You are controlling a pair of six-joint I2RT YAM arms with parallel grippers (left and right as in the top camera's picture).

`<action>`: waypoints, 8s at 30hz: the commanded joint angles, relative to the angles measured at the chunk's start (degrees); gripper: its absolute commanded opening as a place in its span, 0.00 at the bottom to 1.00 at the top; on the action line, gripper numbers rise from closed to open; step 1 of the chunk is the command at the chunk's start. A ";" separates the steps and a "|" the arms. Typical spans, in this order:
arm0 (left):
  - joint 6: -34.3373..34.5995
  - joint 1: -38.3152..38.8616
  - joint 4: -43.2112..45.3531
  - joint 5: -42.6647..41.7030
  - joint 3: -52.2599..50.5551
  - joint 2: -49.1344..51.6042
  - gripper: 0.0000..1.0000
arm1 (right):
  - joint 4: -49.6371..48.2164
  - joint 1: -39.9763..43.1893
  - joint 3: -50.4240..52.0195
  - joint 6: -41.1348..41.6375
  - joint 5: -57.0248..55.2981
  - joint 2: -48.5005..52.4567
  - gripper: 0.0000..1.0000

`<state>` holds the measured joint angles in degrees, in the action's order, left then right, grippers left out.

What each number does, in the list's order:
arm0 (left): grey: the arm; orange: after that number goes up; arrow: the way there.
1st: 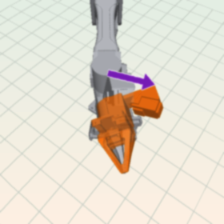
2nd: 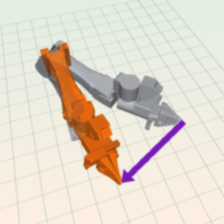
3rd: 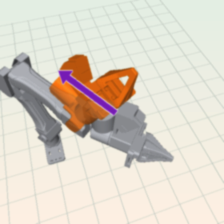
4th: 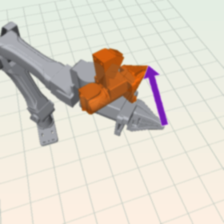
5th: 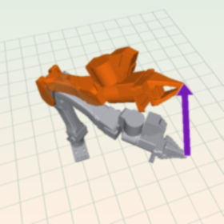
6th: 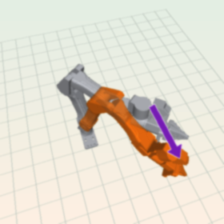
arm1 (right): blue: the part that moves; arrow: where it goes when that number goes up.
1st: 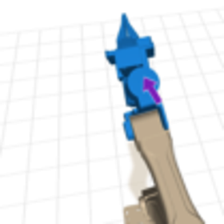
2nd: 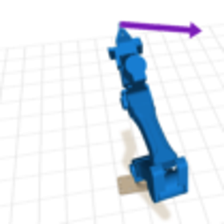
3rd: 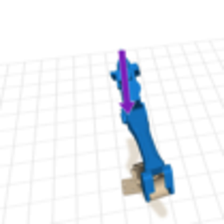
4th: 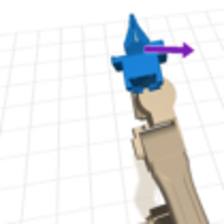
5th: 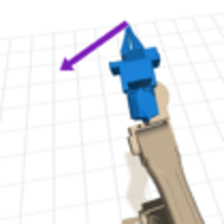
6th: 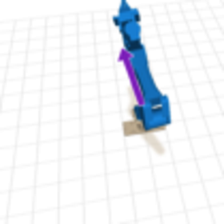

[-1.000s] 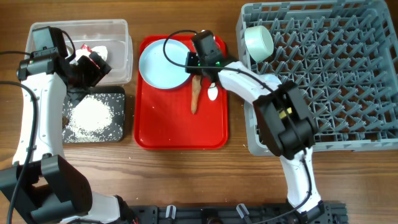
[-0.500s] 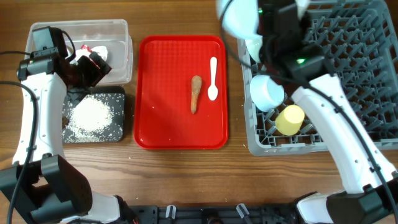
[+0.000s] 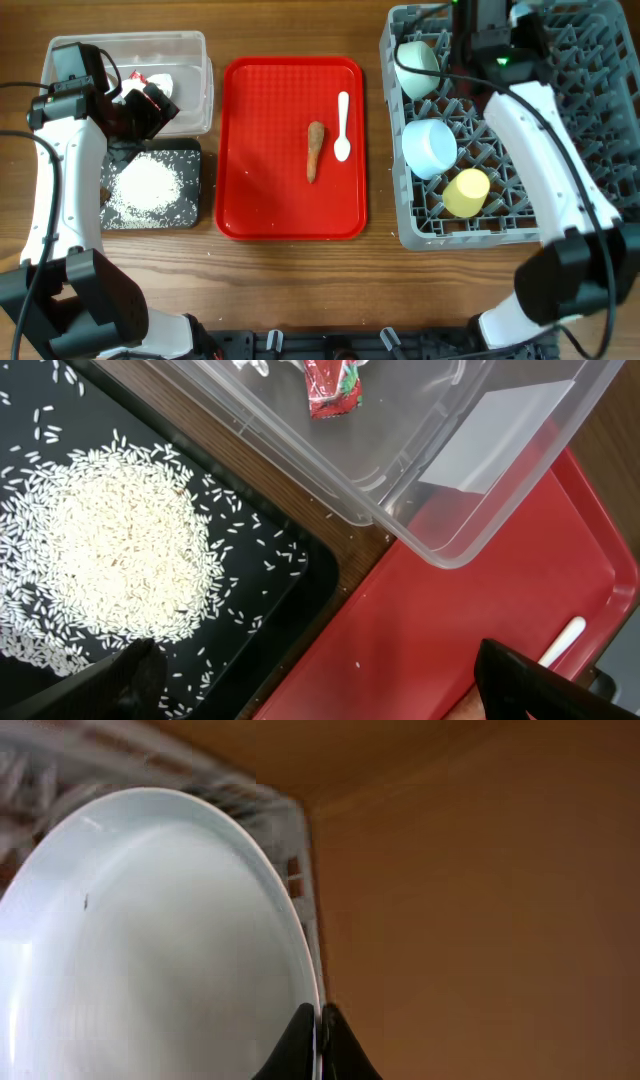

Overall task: Sort waste into correct bins and load items into the dishwasher rack
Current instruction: 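Stand the white plate upright in the rack and release it, then reach the right gripper to the white spoon on the red tray, then close the right gripper on the white spoon handle, then carry the white spoon into the dish rack and release it, then reach the left gripper to the carrot piece on the red tray, then grasp the carrot piece and carry it toward the black tray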

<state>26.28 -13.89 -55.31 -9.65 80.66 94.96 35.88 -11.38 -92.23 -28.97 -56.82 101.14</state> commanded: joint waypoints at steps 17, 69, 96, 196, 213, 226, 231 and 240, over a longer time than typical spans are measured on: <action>-0.11 -0.11 -0.04 0.35 0.83 -0.98 1.00 | -0.35 -0.33 0.26 13.94 32.17 -2.05 1.00; -0.11 -0.11 -0.04 0.35 0.83 -0.98 1.00 | 1.20 -13.31 8.68 42.14 64.85 19.87 0.63; -0.11 -0.11 -0.04 0.35 0.83 -0.98 1.00 | 5.90 -13.31 8.66 41.03 67.54 23.37 0.07; 1.01 4.76 12.44 -11.91 0.83 0.50 0.90 | 15.39 15.52 10.86 63.45 43.01 -38.60 1.00; -9.40 43.76 17.35 12.11 0.85 23.32 0.77 | 19.08 15.52 10.93 63.65 45.31 -29.22 1.00; -9.38 43.25 17.07 12.13 1.55 22.40 0.04 | 19.04 15.52 10.93 63.63 45.33 -29.22 1.00; -8.94 37.16 3.91 13.11 13.35 16.81 0.04 | 19.02 15.52 10.93 63.65 45.31 -29.22 1.00; 19.67 8.66 -13.14 19.80 19.02 6.49 0.04 | 18.97 15.52 10.93 63.65 45.31 -29.22 1.00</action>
<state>31.79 4.47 -64.36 7.51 99.63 102.67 54.87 4.23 -80.84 35.66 -12.01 71.48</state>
